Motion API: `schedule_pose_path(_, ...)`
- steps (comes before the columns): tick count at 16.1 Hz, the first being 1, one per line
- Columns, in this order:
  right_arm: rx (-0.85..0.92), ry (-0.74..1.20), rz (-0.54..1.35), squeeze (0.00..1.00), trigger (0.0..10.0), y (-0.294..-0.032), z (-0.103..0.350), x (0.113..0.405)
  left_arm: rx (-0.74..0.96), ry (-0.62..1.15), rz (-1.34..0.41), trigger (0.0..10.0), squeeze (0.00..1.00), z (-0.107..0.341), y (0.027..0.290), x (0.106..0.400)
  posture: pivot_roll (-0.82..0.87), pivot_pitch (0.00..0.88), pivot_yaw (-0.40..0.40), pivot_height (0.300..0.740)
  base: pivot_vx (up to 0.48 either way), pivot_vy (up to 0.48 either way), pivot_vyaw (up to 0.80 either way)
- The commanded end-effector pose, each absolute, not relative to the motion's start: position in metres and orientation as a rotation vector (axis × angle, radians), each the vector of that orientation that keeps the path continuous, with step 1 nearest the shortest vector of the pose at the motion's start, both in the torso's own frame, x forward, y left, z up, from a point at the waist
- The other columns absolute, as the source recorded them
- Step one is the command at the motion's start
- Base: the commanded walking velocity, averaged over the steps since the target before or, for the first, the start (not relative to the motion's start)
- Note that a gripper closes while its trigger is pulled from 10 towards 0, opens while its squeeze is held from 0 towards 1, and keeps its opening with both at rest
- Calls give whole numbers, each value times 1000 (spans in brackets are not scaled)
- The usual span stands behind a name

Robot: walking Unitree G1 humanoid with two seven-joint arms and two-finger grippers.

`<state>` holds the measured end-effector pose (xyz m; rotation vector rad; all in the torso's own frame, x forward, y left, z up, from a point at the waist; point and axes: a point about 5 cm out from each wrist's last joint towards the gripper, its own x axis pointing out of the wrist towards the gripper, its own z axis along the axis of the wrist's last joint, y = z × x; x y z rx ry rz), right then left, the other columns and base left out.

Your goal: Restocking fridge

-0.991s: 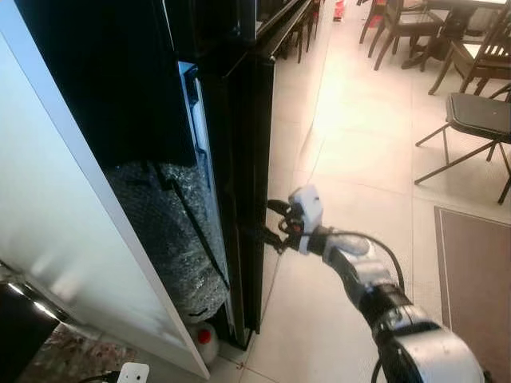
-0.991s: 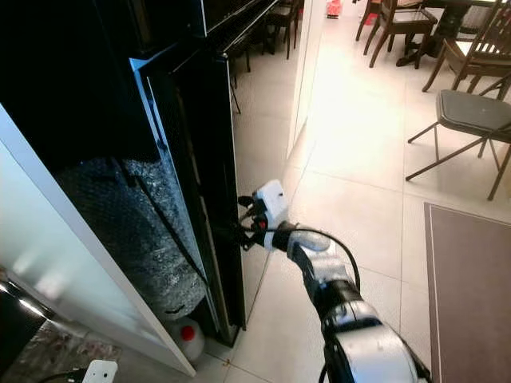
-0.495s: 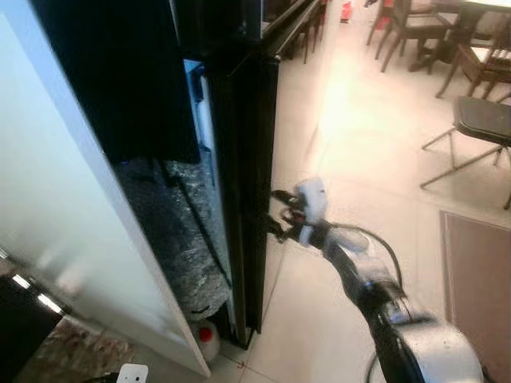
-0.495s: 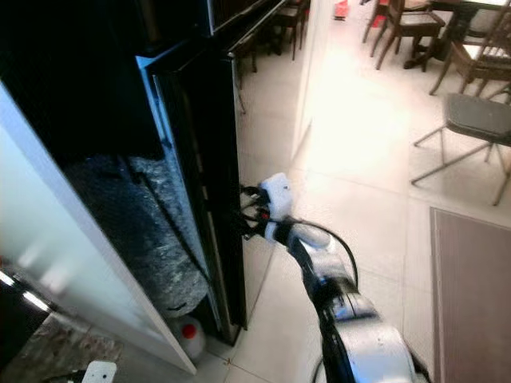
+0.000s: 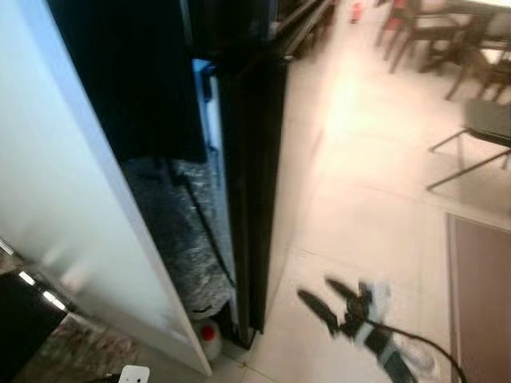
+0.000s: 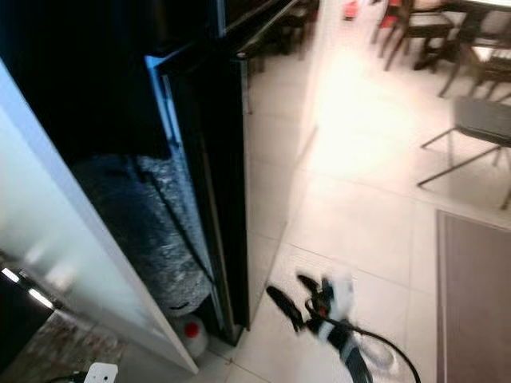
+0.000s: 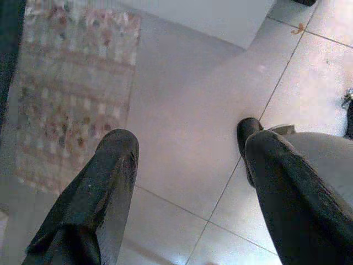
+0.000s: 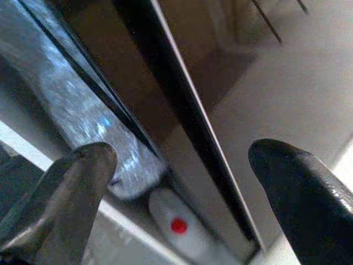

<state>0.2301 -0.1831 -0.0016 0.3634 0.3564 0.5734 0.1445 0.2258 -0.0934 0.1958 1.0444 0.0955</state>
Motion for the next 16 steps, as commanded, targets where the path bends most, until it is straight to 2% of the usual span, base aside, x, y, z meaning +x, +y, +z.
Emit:
schedule_pose_path(1,366,447,476,0,10000,-190,-19,222,192,1060,78,10000,0,-95,225,141,-44,0,33,740,0,0,0)
schedule_pose_path(2,323,668,229,0,10000,-203,-52,203,187,1045,64,10000,0,-94,223,146,-33,0,36,740,0,0,0)
schedule_pose_path(3,299,755,78,0,10000,-210,-65,192,169,1034,73,10000,0,-93,221,149,-30,0,38,740,0,0,0)
schedule_pose_path(5,248,869,-98,0,10000,-216,-79,174,155,1029,41,10000,0,-91,218,155,-20,0,45,740,0,0,0)
schedule_pose_path(8,163,977,-145,0,10000,-207,-90,158,142,1019,31,10000,0,-89,219,160,-10,0,50,740,0,0,0)
schedule_pose_path(12,207,1024,-242,0,10000,-202,-99,142,120,1025,12,10000,0,-89,219,158,-21,0,53,740,0,0,0)
schedule_pose_path(16,222,1043,-223,0,10000,-193,-103,135,129,1051,8,10000,0,-92,217,155,-17,0,45,740,0,0,0)
